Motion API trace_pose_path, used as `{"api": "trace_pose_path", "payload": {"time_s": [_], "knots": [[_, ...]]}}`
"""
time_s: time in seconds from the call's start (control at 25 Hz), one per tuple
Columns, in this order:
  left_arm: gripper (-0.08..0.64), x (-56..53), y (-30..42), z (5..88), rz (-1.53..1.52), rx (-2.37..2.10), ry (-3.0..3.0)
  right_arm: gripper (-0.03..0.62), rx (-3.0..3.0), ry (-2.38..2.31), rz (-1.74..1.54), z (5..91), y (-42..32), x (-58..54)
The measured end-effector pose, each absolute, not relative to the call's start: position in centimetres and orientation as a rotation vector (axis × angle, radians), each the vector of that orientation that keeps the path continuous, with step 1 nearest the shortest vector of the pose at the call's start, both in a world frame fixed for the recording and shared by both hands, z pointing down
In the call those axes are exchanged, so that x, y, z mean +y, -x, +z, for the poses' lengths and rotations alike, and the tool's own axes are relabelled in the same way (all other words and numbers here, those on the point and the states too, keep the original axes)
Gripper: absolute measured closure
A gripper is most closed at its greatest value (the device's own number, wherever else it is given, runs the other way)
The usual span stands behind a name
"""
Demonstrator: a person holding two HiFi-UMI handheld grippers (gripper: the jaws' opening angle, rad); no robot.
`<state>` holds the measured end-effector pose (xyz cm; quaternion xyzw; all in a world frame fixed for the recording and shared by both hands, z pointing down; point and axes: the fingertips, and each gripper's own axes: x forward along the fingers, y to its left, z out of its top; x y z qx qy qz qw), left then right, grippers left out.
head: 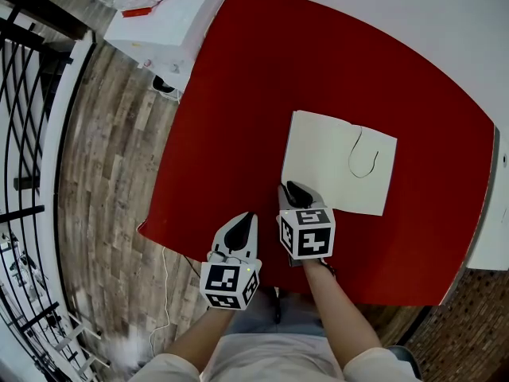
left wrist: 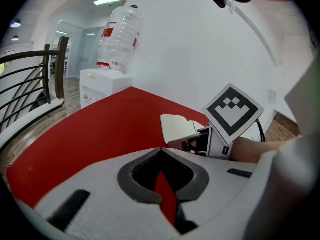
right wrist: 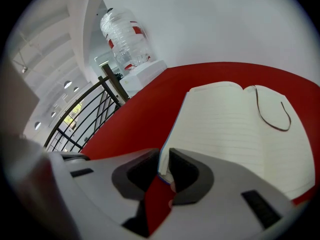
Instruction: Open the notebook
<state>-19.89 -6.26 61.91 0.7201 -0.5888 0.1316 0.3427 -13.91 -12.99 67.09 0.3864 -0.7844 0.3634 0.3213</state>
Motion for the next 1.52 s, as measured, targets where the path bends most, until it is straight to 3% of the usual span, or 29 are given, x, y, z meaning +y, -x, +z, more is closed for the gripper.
{"api": "trace_pose_path", "payload": {"time_s": [0.24,0.6,1.04,1.32,1.52], "knots": [[0.554,-6.2,20.0,61.7,0.343,-1.54,-1.872,0.478,-2.097,-0.992,0.981,66.8,14.7,-12.5],[0.554,-5.6,19.8,61.8,0.345,-1.536,-1.868,0.446,-2.113,-0.973,0.963,66.7,15.0,-12.4],[0.554,-5.2,19.5,61.0,0.352,-1.54,-1.882,0.448,-2.136,-0.925,1.015,66.6,15.3,-12.2],[0.554,-5.1,17.7,59.2,0.368,-1.528,-1.929,0.452,-2.191,-1.0,0.925,62.3,12.5,-12.2],[0.554,-5.6,15.6,55.7,0.374,-1.52,-1.996,0.542,-2.185,-1.109,0.858,58.1,8.8,-12.1]]}}
